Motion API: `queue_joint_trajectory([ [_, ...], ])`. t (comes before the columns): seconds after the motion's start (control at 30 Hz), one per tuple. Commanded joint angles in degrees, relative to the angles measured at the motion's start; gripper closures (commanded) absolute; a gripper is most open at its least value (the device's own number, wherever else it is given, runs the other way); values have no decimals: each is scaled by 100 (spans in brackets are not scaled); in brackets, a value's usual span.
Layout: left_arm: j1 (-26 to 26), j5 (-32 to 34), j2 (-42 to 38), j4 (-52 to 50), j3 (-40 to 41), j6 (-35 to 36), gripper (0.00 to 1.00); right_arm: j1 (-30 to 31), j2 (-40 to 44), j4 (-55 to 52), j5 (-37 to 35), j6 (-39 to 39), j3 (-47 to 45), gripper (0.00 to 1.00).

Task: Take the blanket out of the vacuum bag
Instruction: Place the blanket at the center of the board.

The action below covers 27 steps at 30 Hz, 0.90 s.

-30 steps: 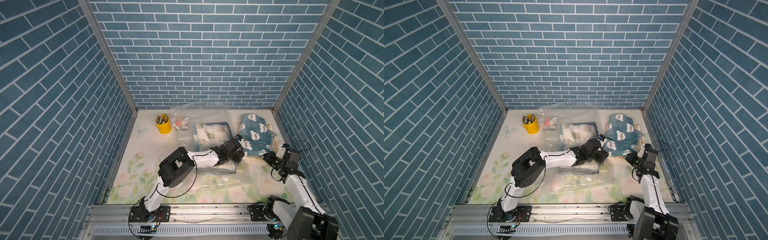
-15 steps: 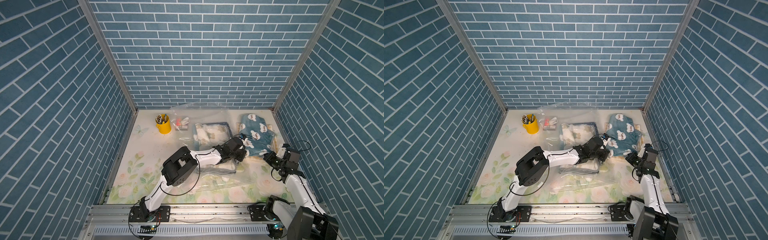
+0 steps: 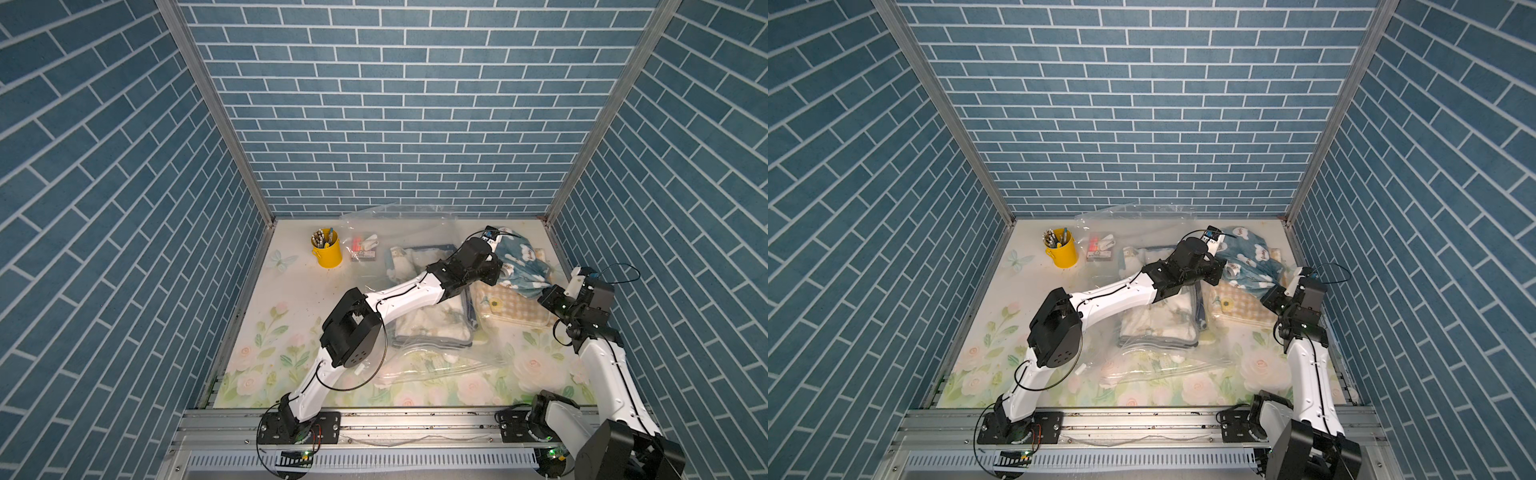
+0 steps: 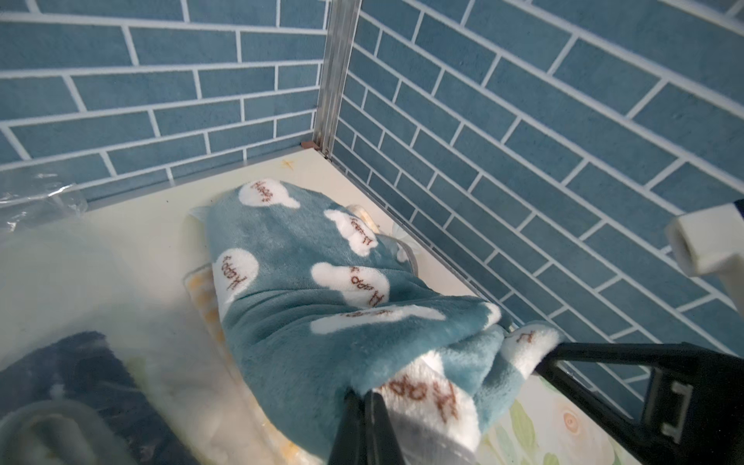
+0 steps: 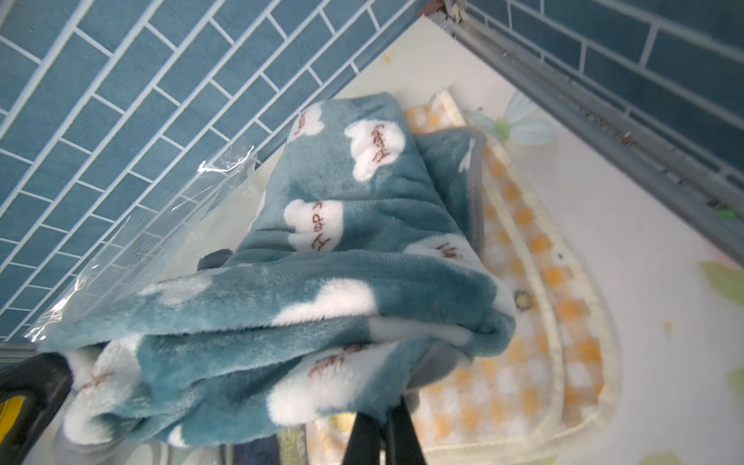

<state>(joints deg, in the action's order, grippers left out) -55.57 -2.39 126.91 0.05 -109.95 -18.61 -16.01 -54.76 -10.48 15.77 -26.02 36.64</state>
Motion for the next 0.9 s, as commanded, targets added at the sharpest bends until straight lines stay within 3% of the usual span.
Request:
queue_joint_trajectory([
  [0.0,-6,102,-75,-156,18,60,100,-1,90,-65,-453,352,312,100],
  [0.23,11,201,-476,243,764,-59,100,1,247,-107,-899,572,473,100],
  [0.43,11,134,-705,479,1297,-143,100,-25,448,-7,-375,340,-192,99],
  [0.47,12,147,-756,524,1398,-154,100,-25,478,-23,-330,314,-324,95],
  [0.57,11,147,-964,728,1792,-189,100,-118,513,-220,-200,102,-567,63],
  [0.63,11,209,-1086,817,2067,-212,100,-206,587,-269,264,-17,-696,50],
  [0.87,11,189,-1214,1287,3037,-548,100,-350,1125,-490,463,-298,-700,45],
])
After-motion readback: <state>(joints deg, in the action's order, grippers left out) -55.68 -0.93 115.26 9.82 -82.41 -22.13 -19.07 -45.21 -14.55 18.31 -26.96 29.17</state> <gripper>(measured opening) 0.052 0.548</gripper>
